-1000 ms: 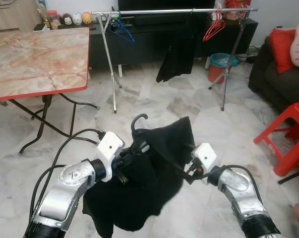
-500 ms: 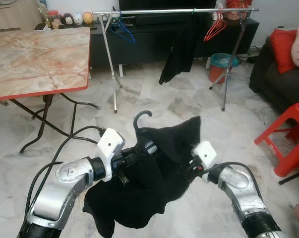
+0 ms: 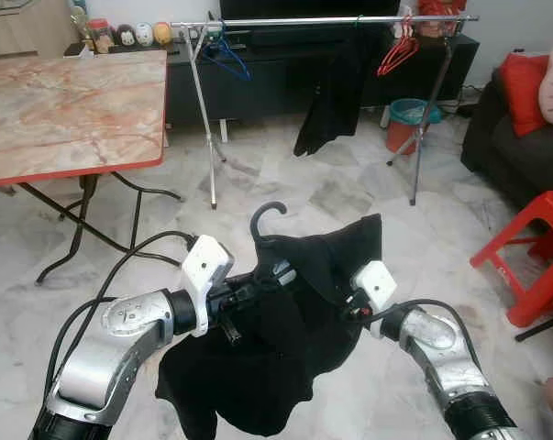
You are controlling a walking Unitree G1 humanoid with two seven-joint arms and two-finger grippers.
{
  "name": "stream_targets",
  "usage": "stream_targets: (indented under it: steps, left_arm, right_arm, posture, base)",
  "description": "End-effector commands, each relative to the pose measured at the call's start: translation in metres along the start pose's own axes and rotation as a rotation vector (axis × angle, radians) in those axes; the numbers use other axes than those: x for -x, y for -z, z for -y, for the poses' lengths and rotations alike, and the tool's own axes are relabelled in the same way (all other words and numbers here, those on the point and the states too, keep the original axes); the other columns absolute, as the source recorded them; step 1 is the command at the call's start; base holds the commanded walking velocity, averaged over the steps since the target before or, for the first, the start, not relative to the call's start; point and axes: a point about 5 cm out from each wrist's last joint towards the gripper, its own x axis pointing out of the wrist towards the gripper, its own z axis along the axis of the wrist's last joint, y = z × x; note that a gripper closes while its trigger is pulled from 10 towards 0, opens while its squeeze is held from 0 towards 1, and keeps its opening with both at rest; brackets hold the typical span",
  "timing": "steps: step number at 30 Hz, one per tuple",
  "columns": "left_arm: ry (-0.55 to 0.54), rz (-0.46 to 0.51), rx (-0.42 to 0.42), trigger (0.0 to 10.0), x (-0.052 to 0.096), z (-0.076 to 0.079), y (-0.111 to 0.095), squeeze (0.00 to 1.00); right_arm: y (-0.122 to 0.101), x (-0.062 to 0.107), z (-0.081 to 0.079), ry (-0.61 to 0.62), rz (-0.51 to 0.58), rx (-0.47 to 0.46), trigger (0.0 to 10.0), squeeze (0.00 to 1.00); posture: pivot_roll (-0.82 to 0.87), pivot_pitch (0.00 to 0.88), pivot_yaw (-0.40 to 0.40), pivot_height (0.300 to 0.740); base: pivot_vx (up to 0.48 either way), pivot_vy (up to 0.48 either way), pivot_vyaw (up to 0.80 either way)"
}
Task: Hang hanger
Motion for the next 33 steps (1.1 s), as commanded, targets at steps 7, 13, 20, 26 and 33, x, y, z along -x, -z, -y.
stream_targets:
  steps: [7, 13, 20, 26, 33]
  left_arm:
    - [0.013, 0.021, -0.035, 10.0, 0.0014, 0.0007, -0.0113, 0.0]
    - [0.016, 0.024, -0.04, 10.0, 0.0013, -0.0008, -0.0139, 0.0]
    - [0.025, 0.014, -0.046, 10.0, 0.0023, -0.0009, -0.013, 0.0]
    - [0.021, -0.006, -0.06, 10.0, 0.005, -0.0022, -0.0103, 0.0]
    - [0.023, -0.021, -0.073, 10.0, 0.0064, -0.0028, -0.0096, 0.0]
  right_arm:
    - [-0.0029, -0.0016, 0.0015, 0.012, 0.008, -0.002, 0.0, 0.0]
    - [-0.0026, -0.0021, 0.0004, 0.013, 0.01, -0.003, 0.0, 0.0]
    - [-0.0013, -0.0026, -0.0005, 0.022, 0.007, -0.001, 0.0, 0.0]
    - [-0.0006, -0.0037, -0.0012, 0.031, 0.005, -0.001, 0.0, 0.0]
    - [0.0026, -0.0031, -0.0027, 0.014, -0.023, 0.025, 0.0, 0.0]
  posture:
    - [0.02, 0.0, -0.003, 0.74]
    - [0.02, 0.0, 0.003, 0.74]
    - [0.02, 0.0, 0.008, 0.74]
    - [0.01, 0.0, 0.014, 0.74]
    - [0.01, 0.0, 0.017, 0.74]
  base:
    - [0.0, 0.0, 0.0]
    - [0.0, 0.0, 0.0]
    - [0.0, 0.0, 0.0]
    - [0.0, 0.0, 0.0]
    - [0.0, 0.0, 0.0]
